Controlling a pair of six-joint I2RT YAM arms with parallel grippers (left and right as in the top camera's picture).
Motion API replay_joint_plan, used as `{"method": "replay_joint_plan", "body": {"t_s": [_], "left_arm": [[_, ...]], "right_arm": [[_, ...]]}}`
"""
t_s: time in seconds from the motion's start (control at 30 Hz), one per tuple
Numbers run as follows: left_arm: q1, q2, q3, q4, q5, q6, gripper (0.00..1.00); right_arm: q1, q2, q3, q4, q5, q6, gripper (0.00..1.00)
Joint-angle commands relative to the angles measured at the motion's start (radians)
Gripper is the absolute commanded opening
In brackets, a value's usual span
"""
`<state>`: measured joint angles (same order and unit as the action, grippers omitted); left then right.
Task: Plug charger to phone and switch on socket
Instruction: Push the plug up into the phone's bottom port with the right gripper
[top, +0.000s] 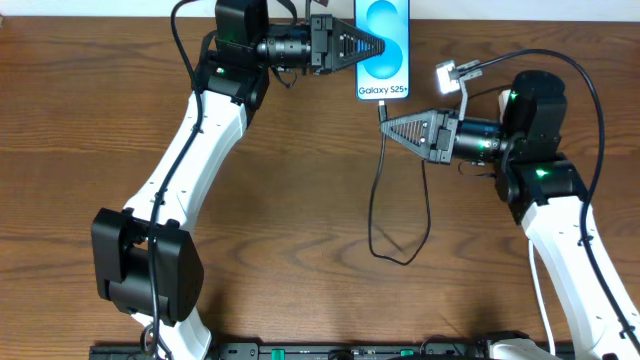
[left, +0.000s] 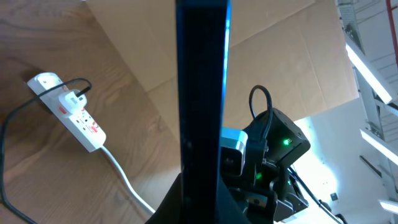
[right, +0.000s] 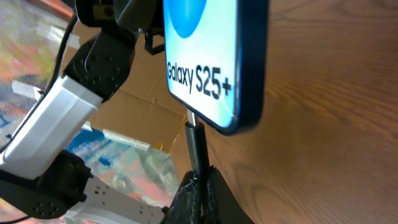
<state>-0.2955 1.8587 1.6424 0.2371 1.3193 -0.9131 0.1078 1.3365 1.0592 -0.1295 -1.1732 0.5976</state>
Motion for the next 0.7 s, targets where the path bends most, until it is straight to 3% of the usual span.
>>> {"method": "replay_joint_plan", "body": {"t_s": [0.0, 0.67], "left_arm": [[-0.002, -0.028, 0.013, 0.009, 0.040, 0.006, 0.07], [-0.003, -0.028, 0.013, 0.008, 0.030, 0.006, 0.07]], "right_arm": [[-0.022, -0.014, 0.014, 0.014, 0.030, 0.020, 0.01], [-0.009, -0.014, 0.014, 0.029, 0.049, 0.038, 0.01]]}}
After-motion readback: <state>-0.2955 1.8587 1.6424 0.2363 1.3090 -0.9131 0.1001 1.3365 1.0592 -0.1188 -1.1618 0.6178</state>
